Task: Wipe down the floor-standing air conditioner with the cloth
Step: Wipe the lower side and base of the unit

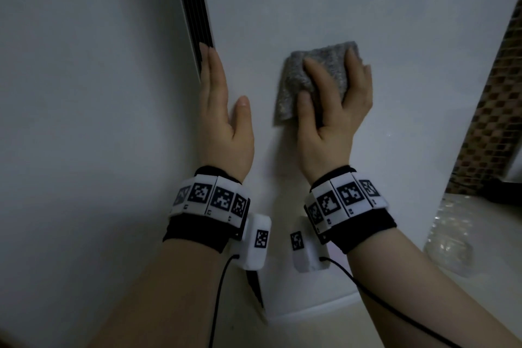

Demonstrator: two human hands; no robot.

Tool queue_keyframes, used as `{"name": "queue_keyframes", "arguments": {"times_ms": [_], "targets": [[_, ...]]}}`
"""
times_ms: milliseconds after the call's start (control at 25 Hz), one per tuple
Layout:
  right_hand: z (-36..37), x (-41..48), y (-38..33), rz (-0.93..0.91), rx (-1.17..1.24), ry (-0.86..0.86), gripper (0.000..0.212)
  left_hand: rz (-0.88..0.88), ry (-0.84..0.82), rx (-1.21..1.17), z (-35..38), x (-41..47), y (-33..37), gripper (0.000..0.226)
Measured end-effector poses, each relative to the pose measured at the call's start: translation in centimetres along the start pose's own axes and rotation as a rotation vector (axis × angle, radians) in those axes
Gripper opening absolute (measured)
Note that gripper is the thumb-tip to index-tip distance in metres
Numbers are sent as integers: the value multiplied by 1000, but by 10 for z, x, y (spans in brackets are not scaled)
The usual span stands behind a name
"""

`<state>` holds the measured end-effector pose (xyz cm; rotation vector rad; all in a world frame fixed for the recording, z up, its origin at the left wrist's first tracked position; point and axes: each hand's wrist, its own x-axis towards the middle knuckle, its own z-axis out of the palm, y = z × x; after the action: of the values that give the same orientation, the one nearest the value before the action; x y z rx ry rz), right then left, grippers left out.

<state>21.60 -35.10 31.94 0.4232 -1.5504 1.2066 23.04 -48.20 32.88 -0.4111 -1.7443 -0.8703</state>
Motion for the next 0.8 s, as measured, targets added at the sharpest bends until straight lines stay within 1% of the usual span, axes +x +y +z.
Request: {"name": "queue_keyframes", "arguments": {"times_ms": [40, 80, 200, 240, 320, 400, 520, 560, 680, 720, 800], "targets": [[-3, 2, 4, -34, -8, -24, 32, 14, -1, 4, 2, 1, 2, 60], [-5, 6, 8, -28, -4, -17, 33, 15, -1, 4, 3, 1, 4, 61], [-11, 15, 11, 106, 22, 64, 34, -6, -11, -14, 7, 2, 12, 62], [-11, 13, 10, 102, 24, 47, 35, -4, -15, -4, 8, 3, 14, 62], [-13, 10, 14, 9, 17, -36, 37, -2, -20, 31, 10, 4, 18, 62], [-18, 15, 22, -28, 11, -41, 37, 4, -11, 98, 14, 4, 21, 62], [-24, 22, 25, 122, 67, 51, 36, 7, 12, 237, 19, 2, 26, 64], [-24, 20, 24, 121, 68, 33, 35, 5, 17, 276, 21, 2, 28, 64], [-30, 17, 30, -8, 45, -82, 33, 4, 27, 350, 24, 2, 32, 65], [-33, 22, 34, 6, 49, -69, 33, 5, 31, 361, 27, 3, 34, 65], [-37, 33, 36, 102, 63, 6, 34, -1, 43, 375, 30, 4, 38, 65]]}}
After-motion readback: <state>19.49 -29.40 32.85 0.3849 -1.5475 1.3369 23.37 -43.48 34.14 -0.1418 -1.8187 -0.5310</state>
